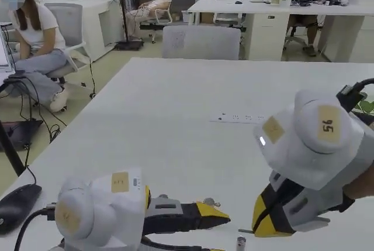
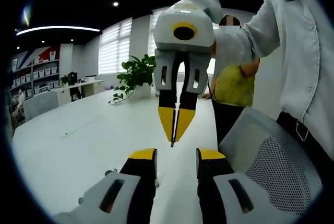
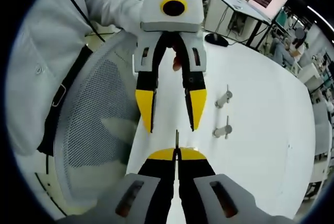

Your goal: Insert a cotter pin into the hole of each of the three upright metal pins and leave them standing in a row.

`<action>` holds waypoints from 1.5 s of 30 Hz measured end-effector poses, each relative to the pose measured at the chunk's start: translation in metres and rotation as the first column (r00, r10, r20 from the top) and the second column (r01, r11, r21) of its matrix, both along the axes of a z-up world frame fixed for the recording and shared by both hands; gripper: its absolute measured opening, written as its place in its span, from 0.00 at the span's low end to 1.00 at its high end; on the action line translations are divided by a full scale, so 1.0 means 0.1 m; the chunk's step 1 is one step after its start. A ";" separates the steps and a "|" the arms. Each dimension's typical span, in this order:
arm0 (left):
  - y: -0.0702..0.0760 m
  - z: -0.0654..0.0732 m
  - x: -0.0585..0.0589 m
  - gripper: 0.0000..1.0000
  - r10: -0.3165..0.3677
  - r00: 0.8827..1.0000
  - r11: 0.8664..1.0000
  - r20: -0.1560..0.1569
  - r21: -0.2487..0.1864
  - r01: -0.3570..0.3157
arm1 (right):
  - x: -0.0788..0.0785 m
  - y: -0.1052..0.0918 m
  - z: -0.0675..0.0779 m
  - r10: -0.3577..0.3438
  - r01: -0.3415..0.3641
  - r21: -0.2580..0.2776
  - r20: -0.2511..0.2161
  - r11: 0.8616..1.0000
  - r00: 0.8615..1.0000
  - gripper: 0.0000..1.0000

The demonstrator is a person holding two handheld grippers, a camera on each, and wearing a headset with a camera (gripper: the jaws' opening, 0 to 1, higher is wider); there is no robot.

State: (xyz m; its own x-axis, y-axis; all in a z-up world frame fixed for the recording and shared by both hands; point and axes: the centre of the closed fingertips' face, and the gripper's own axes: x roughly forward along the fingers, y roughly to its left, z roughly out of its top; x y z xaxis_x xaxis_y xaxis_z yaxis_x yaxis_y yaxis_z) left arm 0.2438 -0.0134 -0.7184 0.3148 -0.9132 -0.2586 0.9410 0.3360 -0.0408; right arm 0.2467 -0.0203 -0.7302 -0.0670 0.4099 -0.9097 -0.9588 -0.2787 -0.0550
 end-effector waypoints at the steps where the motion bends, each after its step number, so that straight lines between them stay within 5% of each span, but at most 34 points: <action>1: -0.01 0.00 0.00 0.27 -0.003 1.000 1.000 0.002 0.000 0.003 | -0.03 0.02 0.00 0.003 -0.003 -0.001 -0.010 1.000 1.000 0.01; 8: -0.03 0.01 -0.01 0.14 -0.015 1.000 1.000 0.006 0.005 0.015 | -0.09 0.07 0.01 0.022 -0.022 -0.012 -0.016 1.000 1.000 0.01; 29: -0.03 -0.04 -0.03 0.01 -0.020 1.000 1.000 -0.015 0.019 0.021 | -0.12 0.08 -0.01 0.038 -0.039 -0.024 -0.025 0.999 0.999 0.01; 45: -0.03 -0.04 -0.05 0.01 -0.027 0.999 0.999 -0.020 0.021 0.027 | -0.13 0.08 -0.05 0.050 -0.051 -0.029 -0.037 0.998 0.998 0.01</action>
State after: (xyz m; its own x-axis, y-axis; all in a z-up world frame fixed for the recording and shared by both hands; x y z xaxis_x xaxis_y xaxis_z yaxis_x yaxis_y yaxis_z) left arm 0.2391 -0.0164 -0.7228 0.2849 -0.9155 -0.2841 0.9488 0.3115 -0.0523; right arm 0.2335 -0.0120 -0.7352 -0.1196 0.3775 -0.9182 -0.9447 -0.3277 -0.0116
